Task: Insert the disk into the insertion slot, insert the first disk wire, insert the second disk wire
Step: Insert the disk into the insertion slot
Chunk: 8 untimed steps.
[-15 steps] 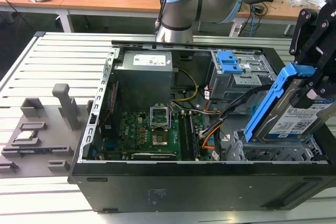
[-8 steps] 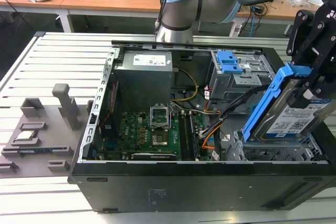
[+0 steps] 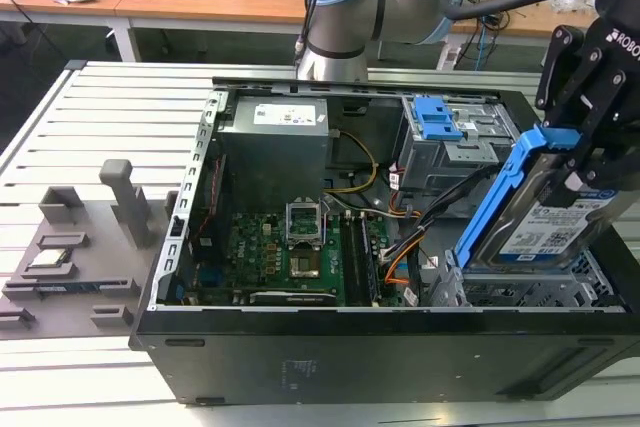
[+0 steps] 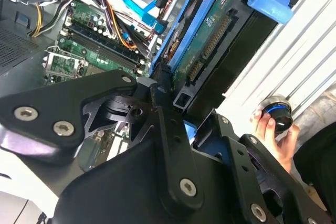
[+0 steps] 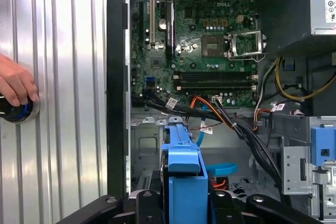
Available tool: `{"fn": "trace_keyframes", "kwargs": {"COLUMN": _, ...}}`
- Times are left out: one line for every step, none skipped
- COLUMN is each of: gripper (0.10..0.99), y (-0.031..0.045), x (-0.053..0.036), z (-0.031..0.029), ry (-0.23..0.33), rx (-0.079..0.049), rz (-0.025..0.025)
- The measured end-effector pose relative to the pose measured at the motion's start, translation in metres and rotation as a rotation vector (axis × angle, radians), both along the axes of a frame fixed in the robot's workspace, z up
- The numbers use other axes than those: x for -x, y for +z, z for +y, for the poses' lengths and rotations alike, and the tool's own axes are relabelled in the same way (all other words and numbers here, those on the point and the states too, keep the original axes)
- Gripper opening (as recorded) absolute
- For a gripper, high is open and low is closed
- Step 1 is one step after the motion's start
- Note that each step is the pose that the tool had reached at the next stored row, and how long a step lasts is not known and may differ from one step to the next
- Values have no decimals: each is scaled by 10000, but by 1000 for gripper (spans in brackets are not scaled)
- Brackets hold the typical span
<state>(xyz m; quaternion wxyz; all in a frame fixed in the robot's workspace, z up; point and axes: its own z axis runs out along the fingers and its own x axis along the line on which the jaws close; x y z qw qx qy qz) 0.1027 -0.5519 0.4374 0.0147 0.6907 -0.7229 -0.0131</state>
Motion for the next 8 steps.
{"fn": "trace_keyframes", "kwargs": {"gripper": 365, "y": -9, "x": 0, "z": 0, "ry": 0, "rx": 1, "rz": 0}}
{"fn": "trace_keyframes", "kwargs": {"gripper": 365, "y": -23, "x": 0, "z": 0, "ry": 0, "rx": 0, "rz": 0}}
{"fn": "trace_keyframes", "kwargs": {"gripper": 365, "y": -34, "x": 0, "z": 0, "ry": 0, "rx": 0, "rz": 0}}
{"fn": "trace_keyframes", "kwargs": {"gripper": 365, "y": -44, "x": 0, "z": 0, "ry": 0, "rx": 1, "rz": 0}}
{"fn": "trace_keyframes", "kwargs": {"gripper": 365, "y": -51, "x": 0, "z": 0, "ry": 0, "rx": 1, "rz": 0}}
{"fn": "trace_keyframes", "kwargs": {"gripper": 365, "y": -62, "x": 0, "z": 0, "ry": 0, "rx": 1, "rz": 0}}
{"fn": "trace_keyframes", "kwargs": {"gripper": 365, "y": -71, "x": 0, "z": 0, "ry": 0, "rx": 1, "rz": 0}}
{"fn": "trace_keyframes", "kwargs": {"gripper": 365, "y": -82, "x": 0, "z": 0, "ry": 0, "rx": 1, "rz": 0}}
